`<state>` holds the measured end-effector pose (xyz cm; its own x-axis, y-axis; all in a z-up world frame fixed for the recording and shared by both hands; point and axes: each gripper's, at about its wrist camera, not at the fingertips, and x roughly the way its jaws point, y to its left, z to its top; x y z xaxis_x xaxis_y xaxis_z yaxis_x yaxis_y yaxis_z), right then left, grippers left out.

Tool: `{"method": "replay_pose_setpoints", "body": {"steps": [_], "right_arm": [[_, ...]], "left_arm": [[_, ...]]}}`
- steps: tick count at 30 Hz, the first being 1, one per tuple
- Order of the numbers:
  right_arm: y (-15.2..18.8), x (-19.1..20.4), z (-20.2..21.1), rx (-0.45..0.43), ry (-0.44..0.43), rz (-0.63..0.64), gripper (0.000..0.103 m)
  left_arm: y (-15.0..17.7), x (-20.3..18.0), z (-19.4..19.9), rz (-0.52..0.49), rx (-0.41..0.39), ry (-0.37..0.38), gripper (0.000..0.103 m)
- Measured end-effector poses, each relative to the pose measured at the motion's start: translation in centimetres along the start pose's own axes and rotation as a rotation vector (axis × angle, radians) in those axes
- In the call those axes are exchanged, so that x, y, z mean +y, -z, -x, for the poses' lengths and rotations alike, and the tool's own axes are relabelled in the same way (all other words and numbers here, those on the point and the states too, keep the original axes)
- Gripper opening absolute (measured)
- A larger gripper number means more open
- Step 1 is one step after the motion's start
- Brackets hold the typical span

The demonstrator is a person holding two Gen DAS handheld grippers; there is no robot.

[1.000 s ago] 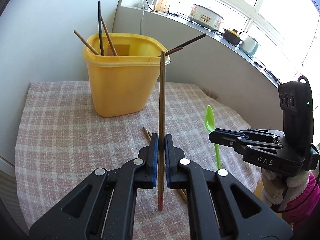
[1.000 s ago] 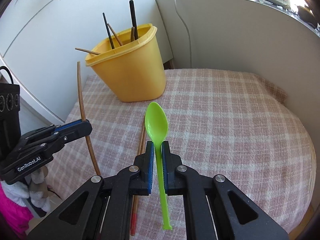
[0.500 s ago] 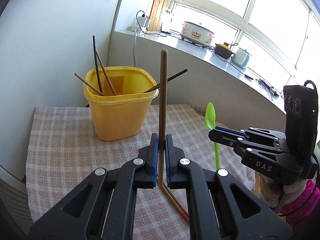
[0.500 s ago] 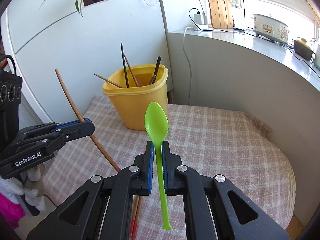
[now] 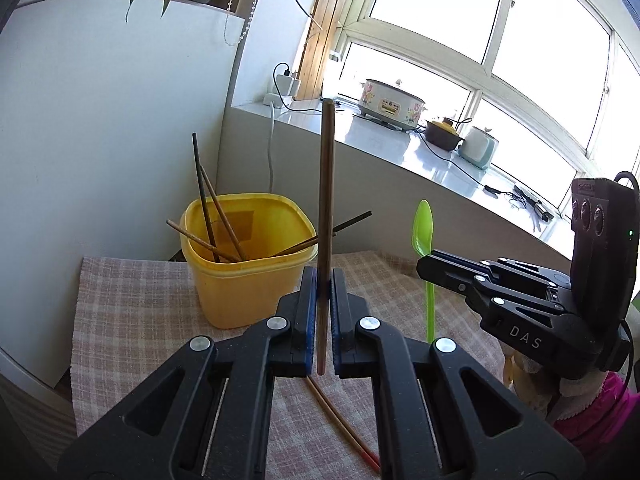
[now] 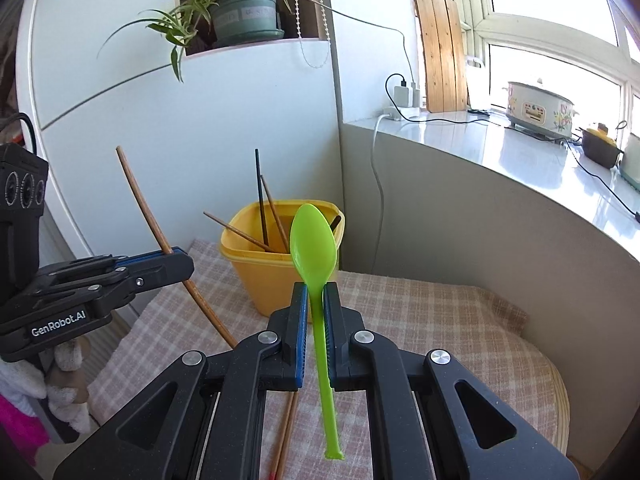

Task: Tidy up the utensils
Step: 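Lift the green spoon and wooden chopstick and carry them over the yellow bin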

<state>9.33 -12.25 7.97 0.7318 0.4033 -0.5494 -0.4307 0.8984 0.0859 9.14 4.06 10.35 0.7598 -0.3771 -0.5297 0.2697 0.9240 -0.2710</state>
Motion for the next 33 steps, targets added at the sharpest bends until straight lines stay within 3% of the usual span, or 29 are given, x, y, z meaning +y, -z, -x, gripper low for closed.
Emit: {"method": "replay_pose_setpoints", "body": {"steps": [13,21,33], "right_arm": [[-3.8,0.0,-1.2,-0.058,-0.078,-0.048,0.006],[-6.3,0.4,-2.6,-0.089,-0.103,-0.061,0.006],[-9.4,1.4,-5.2,-0.163,-0.103,-0.099,0.006]], "left_arm": [[-4.3,1.6,1.4,0.012,-0.095,0.012,0.004],[-7.0,3.0,1.7,0.008,-0.152,-0.026,0.004],[-8.1,5.0,-0.3,0.017,-0.145,-0.063,0.004]]}}
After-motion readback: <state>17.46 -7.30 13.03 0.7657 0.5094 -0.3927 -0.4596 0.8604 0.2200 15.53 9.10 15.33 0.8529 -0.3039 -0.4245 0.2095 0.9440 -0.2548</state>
